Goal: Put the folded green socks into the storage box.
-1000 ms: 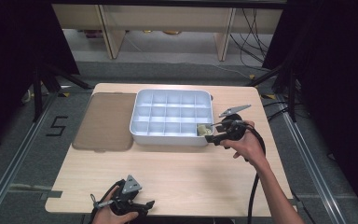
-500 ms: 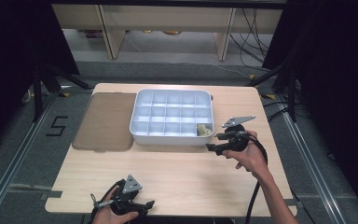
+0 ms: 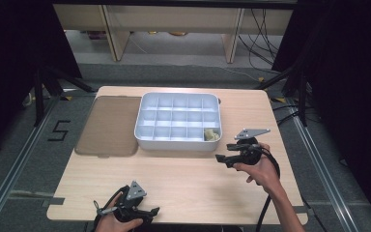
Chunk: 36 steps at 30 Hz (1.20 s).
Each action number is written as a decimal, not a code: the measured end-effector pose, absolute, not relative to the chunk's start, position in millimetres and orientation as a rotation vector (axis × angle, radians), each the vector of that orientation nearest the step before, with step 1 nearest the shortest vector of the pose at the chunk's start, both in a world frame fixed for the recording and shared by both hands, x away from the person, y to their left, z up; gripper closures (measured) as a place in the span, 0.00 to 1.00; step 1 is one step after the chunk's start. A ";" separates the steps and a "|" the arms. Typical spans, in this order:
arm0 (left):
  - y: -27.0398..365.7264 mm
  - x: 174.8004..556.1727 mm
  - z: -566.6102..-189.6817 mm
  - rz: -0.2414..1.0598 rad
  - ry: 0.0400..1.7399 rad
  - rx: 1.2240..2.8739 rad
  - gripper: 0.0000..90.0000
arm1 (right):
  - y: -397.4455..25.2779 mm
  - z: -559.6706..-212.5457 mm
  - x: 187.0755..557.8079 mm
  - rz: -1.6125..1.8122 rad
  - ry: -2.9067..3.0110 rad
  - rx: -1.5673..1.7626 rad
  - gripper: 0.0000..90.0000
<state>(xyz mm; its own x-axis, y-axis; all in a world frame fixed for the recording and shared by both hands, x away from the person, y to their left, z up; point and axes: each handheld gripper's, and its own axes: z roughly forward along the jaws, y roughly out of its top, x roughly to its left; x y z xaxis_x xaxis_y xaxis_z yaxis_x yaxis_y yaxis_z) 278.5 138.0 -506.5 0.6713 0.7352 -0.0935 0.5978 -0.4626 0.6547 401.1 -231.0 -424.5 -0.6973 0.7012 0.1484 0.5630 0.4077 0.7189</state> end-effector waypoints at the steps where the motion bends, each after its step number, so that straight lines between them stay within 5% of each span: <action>1: 137.9 278.4 -506.4 0.265 1.021 2.213 0.26 | -230.0 -424.3 398.7 1.174 2.489 1.157 0.37; 36: 138.7 278.6 -505.3 0.266 1.015 2.212 0.26 | -237.8 -456.5 346.1 1.183 2.474 1.113 0.31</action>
<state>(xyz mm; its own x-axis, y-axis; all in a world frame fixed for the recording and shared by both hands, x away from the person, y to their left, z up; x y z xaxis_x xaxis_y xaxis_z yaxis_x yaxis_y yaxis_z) 278.6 138.7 -505.3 0.6752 0.7320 -0.0910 0.5931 -0.4653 0.6570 346.1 -237.8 -456.5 -0.7028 0.6960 0.1470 0.5514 0.4024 0.7308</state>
